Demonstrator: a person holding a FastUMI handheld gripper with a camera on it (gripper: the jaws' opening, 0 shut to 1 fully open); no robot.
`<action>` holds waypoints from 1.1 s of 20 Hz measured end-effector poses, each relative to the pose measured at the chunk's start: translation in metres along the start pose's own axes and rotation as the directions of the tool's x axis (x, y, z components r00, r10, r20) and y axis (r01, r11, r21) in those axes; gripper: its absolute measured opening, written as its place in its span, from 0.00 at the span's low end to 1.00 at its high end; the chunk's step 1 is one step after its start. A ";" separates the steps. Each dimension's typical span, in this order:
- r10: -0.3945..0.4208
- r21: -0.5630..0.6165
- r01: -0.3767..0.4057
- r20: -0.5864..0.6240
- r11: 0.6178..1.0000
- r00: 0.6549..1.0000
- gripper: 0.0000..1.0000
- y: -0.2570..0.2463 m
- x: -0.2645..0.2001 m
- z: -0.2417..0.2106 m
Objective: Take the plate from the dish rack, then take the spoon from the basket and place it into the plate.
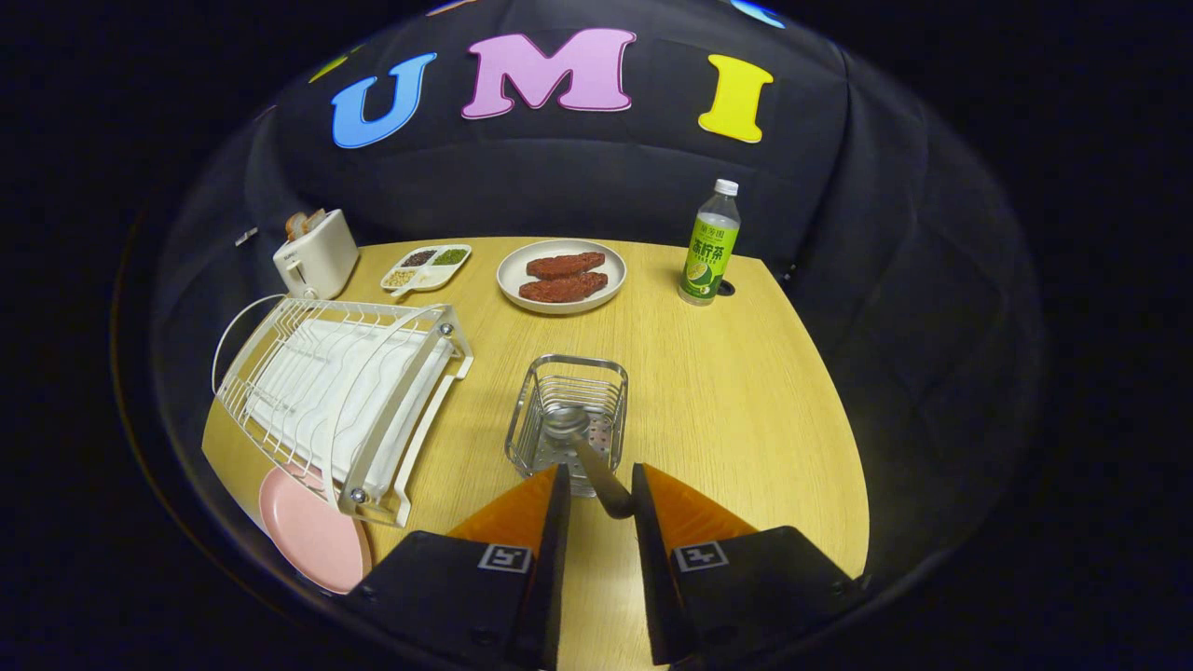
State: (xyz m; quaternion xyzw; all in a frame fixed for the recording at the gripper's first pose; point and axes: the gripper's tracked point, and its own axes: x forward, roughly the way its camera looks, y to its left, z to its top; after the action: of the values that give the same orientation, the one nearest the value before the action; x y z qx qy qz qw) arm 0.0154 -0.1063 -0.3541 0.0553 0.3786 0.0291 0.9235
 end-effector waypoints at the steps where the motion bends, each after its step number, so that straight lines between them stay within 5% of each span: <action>1: 0.008 0.004 -0.008 -0.007 1.000 1.000 0.27 0.002 0.002 -0.002; 9: 0.089 0.074 -0.085 -0.048 0.994 0.995 0.10 0.014 0.010 -0.003; 14: 0.068 0.155 -0.060 -0.043 0.986 0.997 0.10 0.005 0.002 0.015; 22: 0.077 0.128 -0.082 0.043 0.988 0.996 0.10 0.007 -0.066 0.051</action>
State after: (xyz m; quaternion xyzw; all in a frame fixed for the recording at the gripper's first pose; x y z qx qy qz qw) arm 0.0042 -0.1099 -0.2712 0.1307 0.3597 0.0401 0.9230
